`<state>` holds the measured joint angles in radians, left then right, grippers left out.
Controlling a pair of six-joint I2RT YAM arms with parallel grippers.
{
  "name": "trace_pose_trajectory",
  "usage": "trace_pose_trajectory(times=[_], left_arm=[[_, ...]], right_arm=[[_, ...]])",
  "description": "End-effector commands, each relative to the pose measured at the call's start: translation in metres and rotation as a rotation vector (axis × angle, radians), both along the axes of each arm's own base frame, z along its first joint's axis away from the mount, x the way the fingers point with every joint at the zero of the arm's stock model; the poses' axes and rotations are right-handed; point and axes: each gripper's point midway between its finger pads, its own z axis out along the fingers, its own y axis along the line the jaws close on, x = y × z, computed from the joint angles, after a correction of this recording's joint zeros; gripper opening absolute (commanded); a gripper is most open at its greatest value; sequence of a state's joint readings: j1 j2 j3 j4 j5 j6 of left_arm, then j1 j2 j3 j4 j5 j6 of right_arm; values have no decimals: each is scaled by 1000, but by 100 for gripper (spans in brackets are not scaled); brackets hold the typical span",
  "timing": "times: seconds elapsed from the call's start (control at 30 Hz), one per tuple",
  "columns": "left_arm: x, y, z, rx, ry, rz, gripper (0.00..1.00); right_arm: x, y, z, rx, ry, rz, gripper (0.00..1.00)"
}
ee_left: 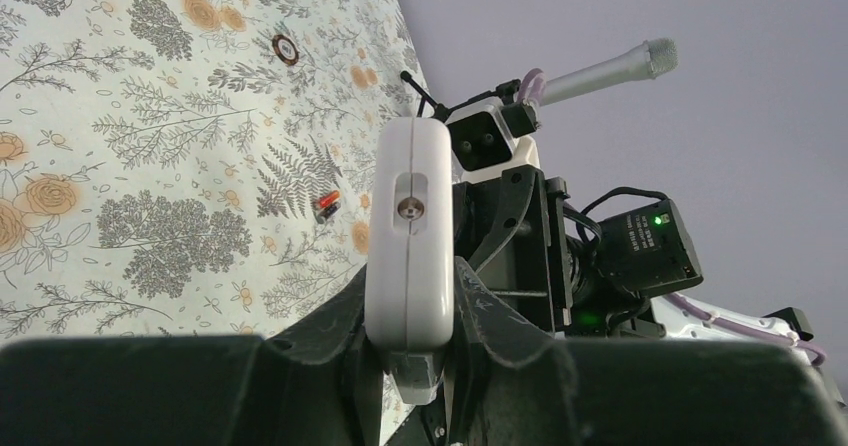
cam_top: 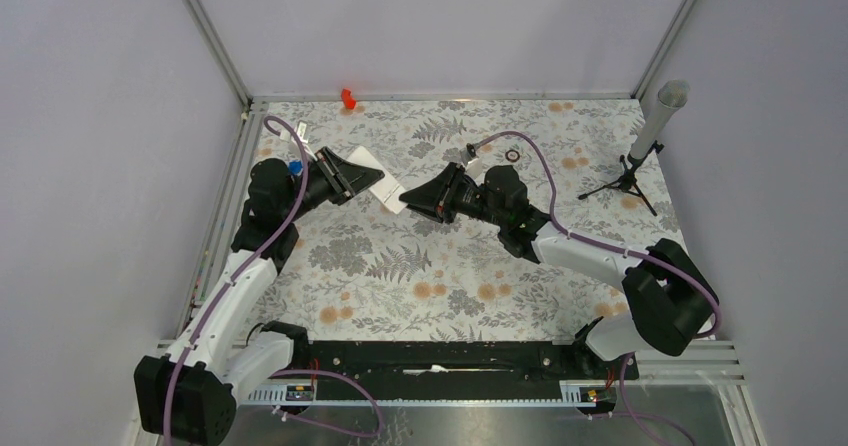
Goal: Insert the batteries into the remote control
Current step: Remove the battery cover from the remote control.
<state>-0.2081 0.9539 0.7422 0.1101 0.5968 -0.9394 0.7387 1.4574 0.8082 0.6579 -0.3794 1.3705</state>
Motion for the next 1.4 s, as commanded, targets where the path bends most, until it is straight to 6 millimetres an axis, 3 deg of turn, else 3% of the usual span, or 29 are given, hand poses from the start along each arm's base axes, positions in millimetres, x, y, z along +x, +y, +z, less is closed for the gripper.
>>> trace_pose_trajectory(times=[0.0,0.1,0.2,0.27,0.37,0.5,0.7,1.0,1.13,1.23,1.37], left_arm=[[2,4,24,35,-143,31,0],[3,5,21,54,-151,37,0],[4,3,19,52,-146,32,0],[3,1,19,44,-145,23,0],[2,0,19,43,-145,20,0],[4,3,16,61,-137,39,0],[9,11,2,109,-97,93,0],[13,20,-11,153,-60,147,0],[16,36,-29,213,10,240,0],[16,45,-36,236,32,288,0],[12,43,-30,227,12,271,0]], right_arm=[[1,-4,23,14,-19,-15,24],[0,-3,24,17,-19,-10,25],[0,-2,25,23,-21,-4,36],[1,-2,24,26,-19,-4,38],[1,0,23,30,-17,0,32],[1,-1,27,61,-39,-7,15],[0,-1,34,65,-72,1,2],[2,-6,53,86,-197,-21,0],[10,-20,35,-48,-215,-110,0],[19,-40,-2,-231,-192,-198,0],[19,-64,-52,-410,-121,-235,0]])
